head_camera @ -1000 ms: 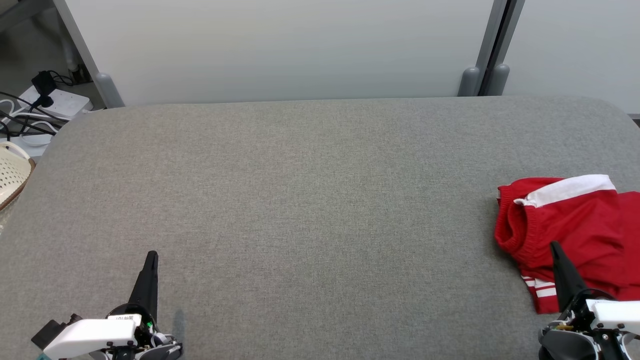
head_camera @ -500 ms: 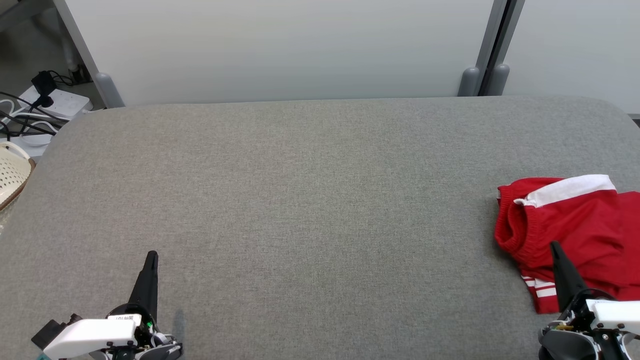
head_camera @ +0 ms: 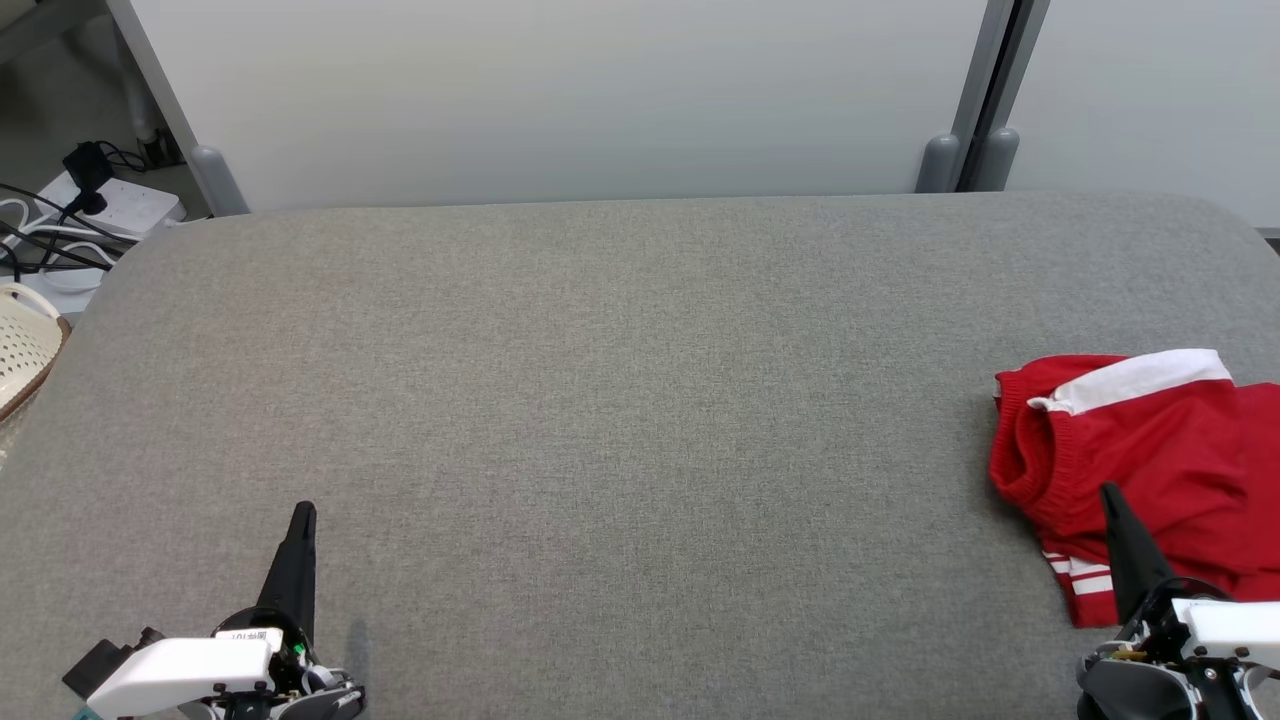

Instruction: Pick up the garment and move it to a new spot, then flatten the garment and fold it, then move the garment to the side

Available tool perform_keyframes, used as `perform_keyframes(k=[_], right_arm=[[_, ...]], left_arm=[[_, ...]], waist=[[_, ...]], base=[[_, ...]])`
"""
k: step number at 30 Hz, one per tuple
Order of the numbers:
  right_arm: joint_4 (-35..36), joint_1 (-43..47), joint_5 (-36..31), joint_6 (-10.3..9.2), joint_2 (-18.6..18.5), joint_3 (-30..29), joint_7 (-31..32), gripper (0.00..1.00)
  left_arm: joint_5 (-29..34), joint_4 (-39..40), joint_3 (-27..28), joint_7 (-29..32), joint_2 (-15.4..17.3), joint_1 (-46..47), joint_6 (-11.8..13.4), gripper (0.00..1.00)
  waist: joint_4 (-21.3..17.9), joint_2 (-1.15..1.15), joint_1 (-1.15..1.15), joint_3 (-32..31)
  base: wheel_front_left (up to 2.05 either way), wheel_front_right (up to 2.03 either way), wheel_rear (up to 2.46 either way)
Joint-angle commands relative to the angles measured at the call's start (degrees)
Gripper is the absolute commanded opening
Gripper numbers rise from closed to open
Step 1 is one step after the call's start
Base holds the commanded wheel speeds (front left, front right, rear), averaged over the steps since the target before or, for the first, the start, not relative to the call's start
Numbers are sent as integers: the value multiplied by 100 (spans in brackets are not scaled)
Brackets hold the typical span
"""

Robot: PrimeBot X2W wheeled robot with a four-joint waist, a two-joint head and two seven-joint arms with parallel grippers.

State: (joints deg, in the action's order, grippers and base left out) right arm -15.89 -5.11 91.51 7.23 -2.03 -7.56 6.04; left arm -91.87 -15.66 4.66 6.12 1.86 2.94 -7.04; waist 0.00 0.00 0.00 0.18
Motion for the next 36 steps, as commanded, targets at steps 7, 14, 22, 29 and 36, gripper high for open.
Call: perform_keyframes(k=[7, 14, 22, 29, 36], right_arm=[[187, -108, 66, 25, -85, 105, 44, 0], [187, -108, 66, 25, -85, 105, 44, 0], [187, -108, 67, 25, -85, 106, 44, 0], [187, -108, 67, 25, -85, 106, 44, 0], [187, -108, 67, 25, -85, 106, 44, 0]], left_arm=[[-30, 163, 185, 36, 101, 325, -45, 0], [-30, 163, 185, 36, 101, 325, -45, 0], [-30, 163, 185, 36, 101, 325, -45, 0], [-30, 163, 185, 36, 101, 325, -45, 0], [-30, 163, 185, 36, 101, 325, -45, 0]], waist=[[0, 0, 0, 0], [0, 0, 0, 0], [0, 0, 0, 0], [0, 0, 0, 0], [0, 0, 0, 0]], base=[[0, 0, 0], [0, 0, 0], [0, 0, 0], [0, 0, 0], [0, 0, 0]])
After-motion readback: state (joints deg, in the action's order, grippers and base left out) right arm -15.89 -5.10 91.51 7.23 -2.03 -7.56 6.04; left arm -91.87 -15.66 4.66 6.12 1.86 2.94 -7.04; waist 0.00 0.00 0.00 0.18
